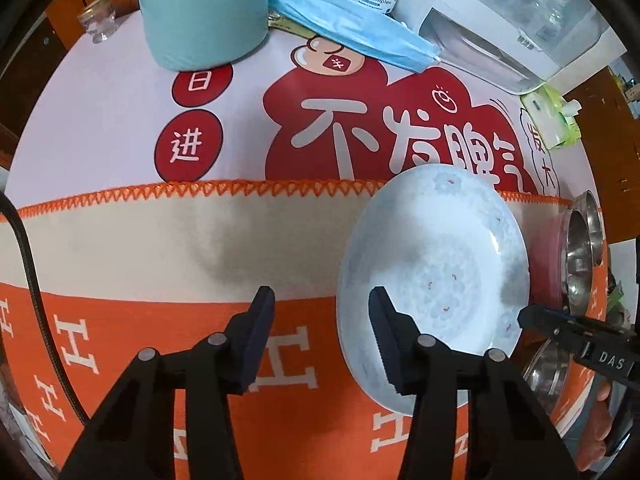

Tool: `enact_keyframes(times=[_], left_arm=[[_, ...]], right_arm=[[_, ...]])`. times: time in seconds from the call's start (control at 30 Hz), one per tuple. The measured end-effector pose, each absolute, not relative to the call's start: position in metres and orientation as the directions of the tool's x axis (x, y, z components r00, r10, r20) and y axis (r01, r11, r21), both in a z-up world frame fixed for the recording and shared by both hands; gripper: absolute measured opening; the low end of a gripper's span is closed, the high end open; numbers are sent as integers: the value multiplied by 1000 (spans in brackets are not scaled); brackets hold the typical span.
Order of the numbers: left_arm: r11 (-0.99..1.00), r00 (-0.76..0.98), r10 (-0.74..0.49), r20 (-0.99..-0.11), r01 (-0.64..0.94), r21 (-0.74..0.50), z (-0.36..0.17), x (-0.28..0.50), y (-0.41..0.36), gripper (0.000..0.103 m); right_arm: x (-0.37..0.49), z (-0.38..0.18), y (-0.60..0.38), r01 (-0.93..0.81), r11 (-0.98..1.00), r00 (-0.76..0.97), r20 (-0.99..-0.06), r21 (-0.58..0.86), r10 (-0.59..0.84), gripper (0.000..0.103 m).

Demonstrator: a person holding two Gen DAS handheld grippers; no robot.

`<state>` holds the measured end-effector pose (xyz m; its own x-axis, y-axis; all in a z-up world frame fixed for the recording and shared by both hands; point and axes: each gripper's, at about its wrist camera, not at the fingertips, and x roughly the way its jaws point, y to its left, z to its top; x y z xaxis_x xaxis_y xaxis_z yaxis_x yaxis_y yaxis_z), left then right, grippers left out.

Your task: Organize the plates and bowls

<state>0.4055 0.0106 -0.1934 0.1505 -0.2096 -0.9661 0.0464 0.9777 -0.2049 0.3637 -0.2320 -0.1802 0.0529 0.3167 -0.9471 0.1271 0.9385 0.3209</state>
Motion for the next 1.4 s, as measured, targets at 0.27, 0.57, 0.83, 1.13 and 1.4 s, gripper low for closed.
enact_keyframes(times=[0.27, 0.57, 0.83, 1.13, 1.4], left_arm=[[974, 131, -224, -966, 65, -218, -199, 411, 5, 32], [972, 108, -223, -969, 93, -214, -208, 421, -7, 13], [971, 93, -222, -971, 114, -211, -211, 427, -14, 9], [968, 87, -233, -969, 114, -223, -212, 428, -14, 8], [970, 80, -233, -969, 87, -226, -212, 422, -9, 8]], right_arm=[[360, -193, -231, 142, 947, 59, -957, 288, 282, 13], [363, -194, -224, 171, 959, 73, -974, 224, 214, 13], [367, -196, -222, 172, 969, 56, -983, 180, 173, 11], [368, -198, -214, 177, 974, 51, -989, 145, 138, 9], [364, -196, -214, 163, 974, 58, -987, 155, 147, 8]])
